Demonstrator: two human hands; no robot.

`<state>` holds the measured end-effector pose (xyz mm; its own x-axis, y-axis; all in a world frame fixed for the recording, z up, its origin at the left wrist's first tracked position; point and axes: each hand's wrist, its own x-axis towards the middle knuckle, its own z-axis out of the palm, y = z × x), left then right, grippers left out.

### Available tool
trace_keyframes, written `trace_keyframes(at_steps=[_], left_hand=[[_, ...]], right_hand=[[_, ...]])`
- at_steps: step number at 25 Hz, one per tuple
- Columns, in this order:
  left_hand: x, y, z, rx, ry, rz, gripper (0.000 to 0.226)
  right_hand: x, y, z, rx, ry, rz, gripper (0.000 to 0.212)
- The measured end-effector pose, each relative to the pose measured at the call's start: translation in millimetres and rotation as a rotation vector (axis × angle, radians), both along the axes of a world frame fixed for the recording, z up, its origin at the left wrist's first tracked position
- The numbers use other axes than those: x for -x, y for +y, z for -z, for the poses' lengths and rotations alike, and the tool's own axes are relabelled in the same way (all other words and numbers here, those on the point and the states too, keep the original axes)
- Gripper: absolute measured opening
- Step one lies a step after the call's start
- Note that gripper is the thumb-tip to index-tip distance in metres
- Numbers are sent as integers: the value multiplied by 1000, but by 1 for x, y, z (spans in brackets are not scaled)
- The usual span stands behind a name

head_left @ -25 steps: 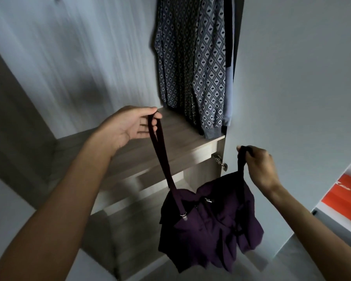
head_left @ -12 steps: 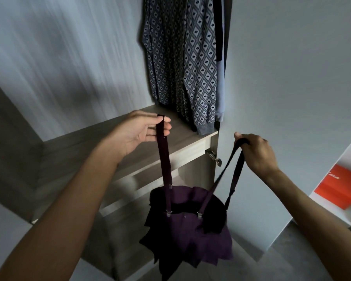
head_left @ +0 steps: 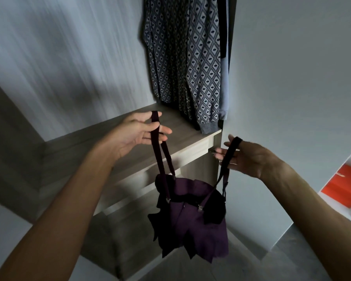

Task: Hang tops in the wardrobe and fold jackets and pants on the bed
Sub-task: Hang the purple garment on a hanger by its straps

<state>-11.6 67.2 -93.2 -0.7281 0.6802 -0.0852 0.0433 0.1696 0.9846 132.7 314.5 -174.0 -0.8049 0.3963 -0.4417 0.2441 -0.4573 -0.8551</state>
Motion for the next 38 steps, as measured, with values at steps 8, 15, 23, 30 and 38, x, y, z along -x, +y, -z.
trace_keyframes(at_steps=[8,15,23,30,38], left_hand=[[-1,14,10,-21,-33,27,31],[1,22,3,6,9,44,18],[-3,17,-1,-63,-55,29,28],[-5,17,1,-161,-58,-27,28],[-6,28,6,-132,-42,-3,26]], right_hand=[[-4,15,-9,-508,-135,-139,24],[-6,23,-12,-594,80,-225,29],[8,15,-26,-638,240,-309,34],[9,56,-10,-2055,-80,127,33],[6,63,-27,-881,-137,230,23]])
